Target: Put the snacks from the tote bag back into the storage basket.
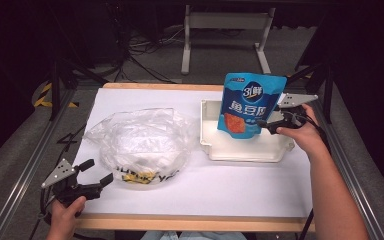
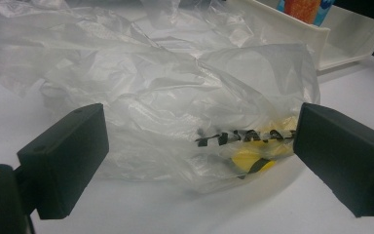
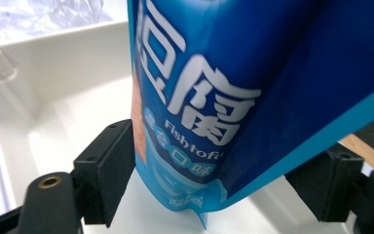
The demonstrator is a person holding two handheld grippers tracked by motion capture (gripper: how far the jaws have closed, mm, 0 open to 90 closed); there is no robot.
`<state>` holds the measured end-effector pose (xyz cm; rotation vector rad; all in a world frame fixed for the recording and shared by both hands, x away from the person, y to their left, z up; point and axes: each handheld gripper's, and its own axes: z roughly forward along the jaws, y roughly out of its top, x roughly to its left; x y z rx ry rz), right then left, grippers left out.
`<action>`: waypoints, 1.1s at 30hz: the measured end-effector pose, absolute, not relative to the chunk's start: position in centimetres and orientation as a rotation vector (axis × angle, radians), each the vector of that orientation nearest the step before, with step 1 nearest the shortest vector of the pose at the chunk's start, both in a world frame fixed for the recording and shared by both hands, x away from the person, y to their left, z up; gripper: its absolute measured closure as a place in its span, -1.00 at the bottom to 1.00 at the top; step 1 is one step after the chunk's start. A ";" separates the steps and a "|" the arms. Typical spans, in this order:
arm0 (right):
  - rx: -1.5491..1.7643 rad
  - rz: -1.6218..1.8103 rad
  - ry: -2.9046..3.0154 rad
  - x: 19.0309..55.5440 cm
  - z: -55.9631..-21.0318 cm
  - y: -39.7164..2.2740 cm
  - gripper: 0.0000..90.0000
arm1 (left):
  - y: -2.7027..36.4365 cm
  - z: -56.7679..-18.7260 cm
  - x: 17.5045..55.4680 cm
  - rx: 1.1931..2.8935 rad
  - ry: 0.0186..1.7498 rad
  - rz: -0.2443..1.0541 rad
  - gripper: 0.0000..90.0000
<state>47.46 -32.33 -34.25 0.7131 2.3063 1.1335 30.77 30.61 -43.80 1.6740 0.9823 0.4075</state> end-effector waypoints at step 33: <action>0.720 1.351 2.156 37.1 -28.0 -32.9 -0.57 | 30.6 -43.7 30.5 1.670 0.987 0.424 -0.85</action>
